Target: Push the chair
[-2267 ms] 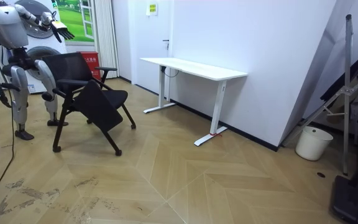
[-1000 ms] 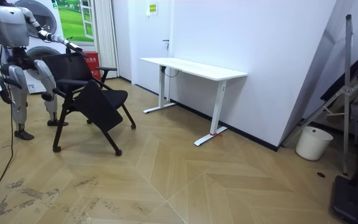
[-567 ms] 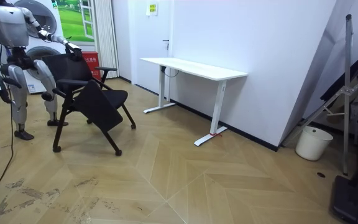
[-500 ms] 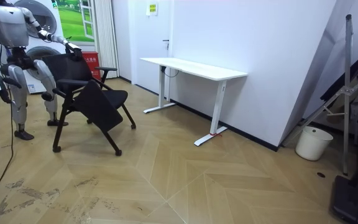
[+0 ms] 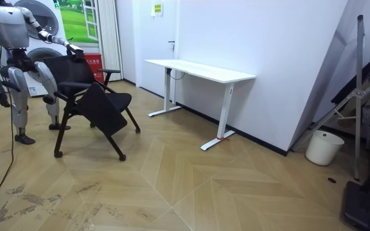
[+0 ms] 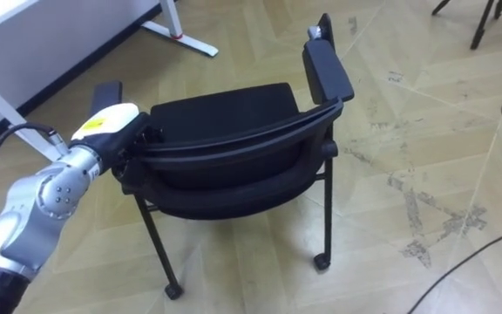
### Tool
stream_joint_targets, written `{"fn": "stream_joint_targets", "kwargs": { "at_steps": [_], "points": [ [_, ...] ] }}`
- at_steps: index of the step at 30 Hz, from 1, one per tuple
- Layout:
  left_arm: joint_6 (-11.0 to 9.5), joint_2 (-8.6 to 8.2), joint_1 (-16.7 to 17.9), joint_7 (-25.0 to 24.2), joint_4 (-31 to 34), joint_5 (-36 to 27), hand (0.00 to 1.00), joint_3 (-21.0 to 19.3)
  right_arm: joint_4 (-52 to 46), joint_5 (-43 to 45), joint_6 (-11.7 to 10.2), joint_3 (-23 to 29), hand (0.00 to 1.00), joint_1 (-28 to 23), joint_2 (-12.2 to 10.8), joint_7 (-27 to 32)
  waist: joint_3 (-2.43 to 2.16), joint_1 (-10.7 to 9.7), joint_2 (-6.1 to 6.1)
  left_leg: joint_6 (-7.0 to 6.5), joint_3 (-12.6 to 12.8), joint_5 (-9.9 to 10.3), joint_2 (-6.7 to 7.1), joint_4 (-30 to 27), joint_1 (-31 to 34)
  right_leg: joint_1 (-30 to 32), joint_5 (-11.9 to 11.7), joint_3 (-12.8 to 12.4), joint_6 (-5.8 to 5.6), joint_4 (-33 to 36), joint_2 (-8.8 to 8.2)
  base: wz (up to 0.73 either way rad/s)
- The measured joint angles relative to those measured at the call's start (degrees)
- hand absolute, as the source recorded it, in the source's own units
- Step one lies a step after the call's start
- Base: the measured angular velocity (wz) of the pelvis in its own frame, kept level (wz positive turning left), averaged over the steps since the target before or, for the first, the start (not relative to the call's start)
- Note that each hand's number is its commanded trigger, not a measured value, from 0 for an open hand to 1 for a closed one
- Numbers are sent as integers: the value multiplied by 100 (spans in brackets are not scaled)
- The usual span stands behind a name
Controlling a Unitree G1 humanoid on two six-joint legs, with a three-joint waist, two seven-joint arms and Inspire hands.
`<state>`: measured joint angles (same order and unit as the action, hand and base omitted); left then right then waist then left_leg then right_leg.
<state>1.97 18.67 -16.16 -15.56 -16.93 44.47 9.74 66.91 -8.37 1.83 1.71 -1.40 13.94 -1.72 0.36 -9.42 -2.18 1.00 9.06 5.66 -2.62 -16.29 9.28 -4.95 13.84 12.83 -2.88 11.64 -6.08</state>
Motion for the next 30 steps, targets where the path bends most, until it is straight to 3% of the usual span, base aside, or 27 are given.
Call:
{"fn": "stream_joint_targets", "kwargs": {
  "at_steps": [4,7,8,11,13,15,18,21,30],
  "points": [
    [28,24,19,31,-3,5,100,0,-7,828,-46,244,0,-18,56,140,6,-9,10,0,13,0,0,0,-16,-6,1,-51,-1,-2,1,-2],
    [35,37,23,38,4,-10,100,0,-35,1488,-47,251,0,18,289,315,20,24,37,-1,55,0,5,15,-44,6,4,-120,-6,-9,-4,-9],
    [21,53,26,35,8,-13,100,0,-73,1809,-47,295,0,36,437,369,56,30,128,-4,66,-2,17,50,-78,1,8,-135,-11,-5,-13,-7],
    [-45,146,35,8,25,-61,100,0,-593,2379,-21,562,0,34,868,545,45,53,205,-9,110,-5,23,66,-110,0,12,-184,-18,3,-26,-7],
    [-52,207,40,10,30,-35,100,0,-1222,2829,20,711,0,45,1079,605,21,24,274,-8,109,-6,22,68,-144,-27,12,-183,-17,10,-25,-2],
    [-50,247,96,12,129,58,100,4,-2042,3251,16,860,0,70,1288,733,5,24,442,-7,113,-5,21,72,-210,-93,12,-183,-17,0,-27,0],
    [-12,390,107,-29,341,110,100,72,-3091,3709,33,919,0,156,1456,911,-21,36,595,-12,171,3,0,46,-163,-13,12,-235,-17,-12,-26,-7],
    [54,471,111,-140,462,68,100,106,-4223,4210,57,990,0,166,1554,990,-25,31,607,-32,180,67,-9,-55,-102,9,9,-276,-30,-4,-25,-4],
    [10,476,112,-183,447,-4,100,120,-5620,5070,25,974,0,576,1597,1055,-19,53,480,-35,192,97,-18,-72,-102,8,-7,-297,-35,30,-25,0]
  ]
}}
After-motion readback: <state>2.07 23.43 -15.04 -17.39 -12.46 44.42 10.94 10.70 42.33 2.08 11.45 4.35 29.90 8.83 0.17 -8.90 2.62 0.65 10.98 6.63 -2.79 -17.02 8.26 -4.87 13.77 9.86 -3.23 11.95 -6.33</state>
